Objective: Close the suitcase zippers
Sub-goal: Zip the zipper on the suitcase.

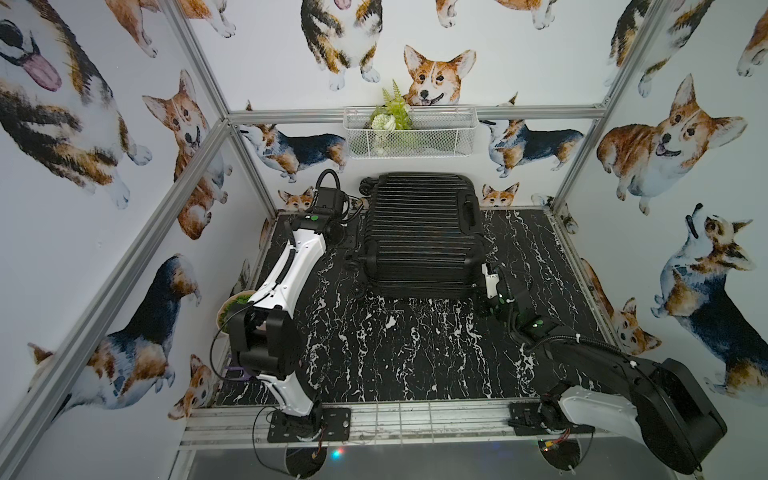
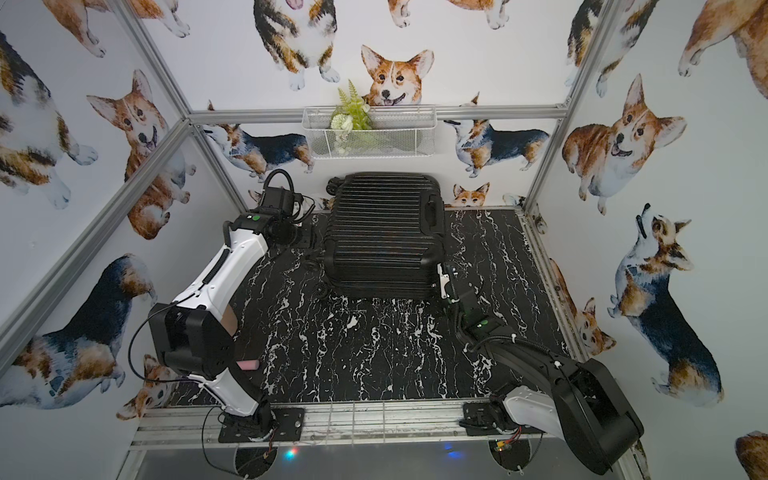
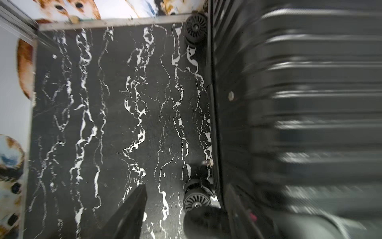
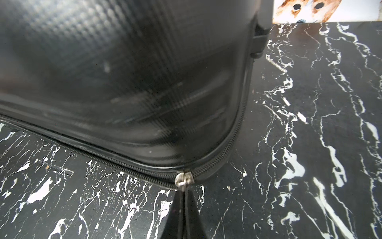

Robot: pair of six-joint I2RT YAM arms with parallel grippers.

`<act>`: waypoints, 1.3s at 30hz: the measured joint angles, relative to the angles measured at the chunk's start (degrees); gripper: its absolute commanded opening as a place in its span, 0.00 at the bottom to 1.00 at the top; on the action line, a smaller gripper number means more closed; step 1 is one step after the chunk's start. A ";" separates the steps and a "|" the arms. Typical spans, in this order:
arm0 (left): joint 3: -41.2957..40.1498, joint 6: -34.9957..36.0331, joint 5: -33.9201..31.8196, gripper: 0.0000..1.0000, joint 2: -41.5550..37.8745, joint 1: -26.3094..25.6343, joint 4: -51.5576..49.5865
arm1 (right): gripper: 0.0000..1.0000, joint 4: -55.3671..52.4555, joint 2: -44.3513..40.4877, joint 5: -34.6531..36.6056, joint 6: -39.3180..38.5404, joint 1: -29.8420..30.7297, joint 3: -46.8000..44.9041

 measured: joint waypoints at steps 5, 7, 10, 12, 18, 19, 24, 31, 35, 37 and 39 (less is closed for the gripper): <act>-0.74 0.98 1.73 0.58 0.68 -1.18 0.72 | 0.00 -0.22 0.17 -1.09 -0.76 0.00 0.11; -1.51 1.73 2.32 0.57 0.68 -1.77 0.57 | 0.00 -0.74 0.26 -1.60 -1.40 0.00 0.44; -2.32 2.93 2.56 0.56 0.50 -2.12 0.46 | 0.00 -1.44 0.48 -2.32 -1.81 0.00 0.79; -2.78 3.78 2.99 0.55 0.20 -2.38 0.02 | 0.00 -1.90 0.76 -3.56 -2.38 0.00 1.14; -3.19 4.90 5.49 0.54 -0.09 -2.84 -0.81 | 0.00 -2.89 1.14 -6.75 -3.15 0.00 1.46; -3.19 5.01 5.75 0.54 -0.09 -2.86 -0.90 | 0.00 -3.08 1.18 -6.95 -3.17 0.00 1.46; -4.66 5.11 6.82 0.53 -1.07 -3.21 0.09 | 0.00 -3.45 1.27 -8.31 -3.50 0.00 1.75; -6.64 6.03 13.99 0.53 -3.04 -5.57 -2.16 | 0.00 -3.48 2.16 -14.64 -4.70 0.00 2.45; -7.19 6.01 16.48 0.53 -4.26 -6.03 -2.56 | 0.00 -3.19 2.78 -15.63 -4.66 0.00 2.64; -7.39 6.12 17.57 0.54 -5.16 -6.40 -2.64 | 0.00 -3.19 2.80 -15.21 -4.63 0.00 2.64; -7.54 6.16 17.94 0.59 -5.75 -6.34 -3.02 | 0.00 -3.19 2.78 -14.38 -4.61 0.04 2.67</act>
